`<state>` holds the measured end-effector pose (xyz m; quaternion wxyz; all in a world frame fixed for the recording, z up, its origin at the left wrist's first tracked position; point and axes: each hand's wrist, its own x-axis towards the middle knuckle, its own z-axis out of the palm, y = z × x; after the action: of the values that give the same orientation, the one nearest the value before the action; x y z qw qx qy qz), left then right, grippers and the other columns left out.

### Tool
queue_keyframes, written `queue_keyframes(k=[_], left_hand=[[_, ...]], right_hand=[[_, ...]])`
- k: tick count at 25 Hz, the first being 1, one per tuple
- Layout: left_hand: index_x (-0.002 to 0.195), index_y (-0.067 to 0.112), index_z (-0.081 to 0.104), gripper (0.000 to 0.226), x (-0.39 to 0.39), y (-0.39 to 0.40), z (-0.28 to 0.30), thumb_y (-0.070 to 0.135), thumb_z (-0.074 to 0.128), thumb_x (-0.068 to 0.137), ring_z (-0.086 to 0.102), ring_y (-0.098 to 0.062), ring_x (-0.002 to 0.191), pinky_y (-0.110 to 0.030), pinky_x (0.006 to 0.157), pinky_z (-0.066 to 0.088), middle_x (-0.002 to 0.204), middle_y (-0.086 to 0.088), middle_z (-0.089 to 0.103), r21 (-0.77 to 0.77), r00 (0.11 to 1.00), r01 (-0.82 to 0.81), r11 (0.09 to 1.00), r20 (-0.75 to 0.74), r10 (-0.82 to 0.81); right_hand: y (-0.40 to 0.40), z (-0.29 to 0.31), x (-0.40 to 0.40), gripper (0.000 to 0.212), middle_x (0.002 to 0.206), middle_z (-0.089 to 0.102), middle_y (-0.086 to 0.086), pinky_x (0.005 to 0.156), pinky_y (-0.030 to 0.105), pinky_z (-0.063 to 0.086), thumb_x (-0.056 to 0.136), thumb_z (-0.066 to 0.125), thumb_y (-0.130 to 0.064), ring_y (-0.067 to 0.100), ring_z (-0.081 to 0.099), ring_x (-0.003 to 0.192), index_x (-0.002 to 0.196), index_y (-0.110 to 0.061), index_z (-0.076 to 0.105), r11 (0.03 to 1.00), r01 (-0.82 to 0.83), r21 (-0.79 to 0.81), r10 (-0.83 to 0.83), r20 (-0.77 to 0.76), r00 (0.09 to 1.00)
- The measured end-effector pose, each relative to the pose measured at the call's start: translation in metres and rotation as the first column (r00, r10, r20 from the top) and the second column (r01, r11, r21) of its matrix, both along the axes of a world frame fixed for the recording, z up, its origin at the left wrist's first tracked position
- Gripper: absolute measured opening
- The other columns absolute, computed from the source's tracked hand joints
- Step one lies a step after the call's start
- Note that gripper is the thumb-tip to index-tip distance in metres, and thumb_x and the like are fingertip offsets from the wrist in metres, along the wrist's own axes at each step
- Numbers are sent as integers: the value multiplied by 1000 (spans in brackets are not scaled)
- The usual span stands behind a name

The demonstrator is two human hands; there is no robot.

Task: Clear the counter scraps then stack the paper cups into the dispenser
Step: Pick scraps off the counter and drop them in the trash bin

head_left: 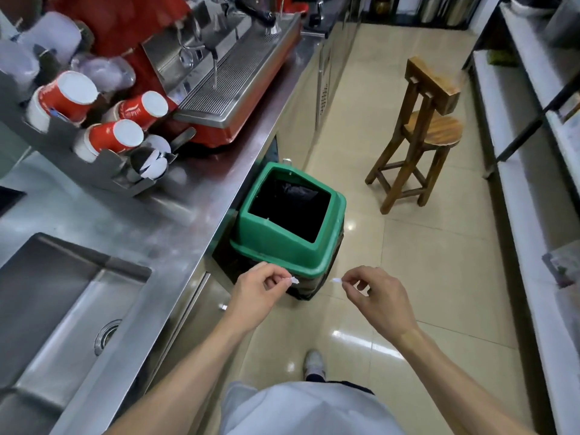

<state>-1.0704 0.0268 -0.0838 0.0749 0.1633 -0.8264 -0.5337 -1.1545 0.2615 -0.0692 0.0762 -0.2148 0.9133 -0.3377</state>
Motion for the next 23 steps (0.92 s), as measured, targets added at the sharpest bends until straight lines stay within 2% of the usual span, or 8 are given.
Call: queue_keyframes(k=[7, 15, 23], left_hand=[[82, 22, 75, 10, -66, -6, 7, 13, 76, 86, 51, -3, 67, -12, 66, 43, 80, 1, 64, -32, 998, -8, 999, 60, 10], [81, 29, 75, 10, -131, -46, -11, 20, 76, 84, 55, -7, 72, -11, 68, 42, 79, 10, 63, -11, 998, 4, 1000, 60, -3], [82, 29, 74, 14, -206, -105, -36, 16, 75, 85, 54, -2, 69, -10, 67, 42, 78, 14, 61, 52, 993, 26, 998, 116, -32]], right_hand=[[-11, -3, -71, 15, 76, 60, -31, 67, 24, 50, 87, 68, -28, -2, 58, 78, 83, -41, 64, 1000, -15, -17, 16, 30, 999], [-49, -16, -132, 12, 78, 64, -25, 67, 23, 50, 88, 68, -28, -2, 58, 79, 83, -39, 65, 1000, -2, 16, 1, 57, 998], [-110, -28, -196, 9, 81, 66, -24, 67, 19, 48, 89, 69, -28, -2, 59, 79, 85, -36, 68, 997, 40, 71, -48, 119, 992]])
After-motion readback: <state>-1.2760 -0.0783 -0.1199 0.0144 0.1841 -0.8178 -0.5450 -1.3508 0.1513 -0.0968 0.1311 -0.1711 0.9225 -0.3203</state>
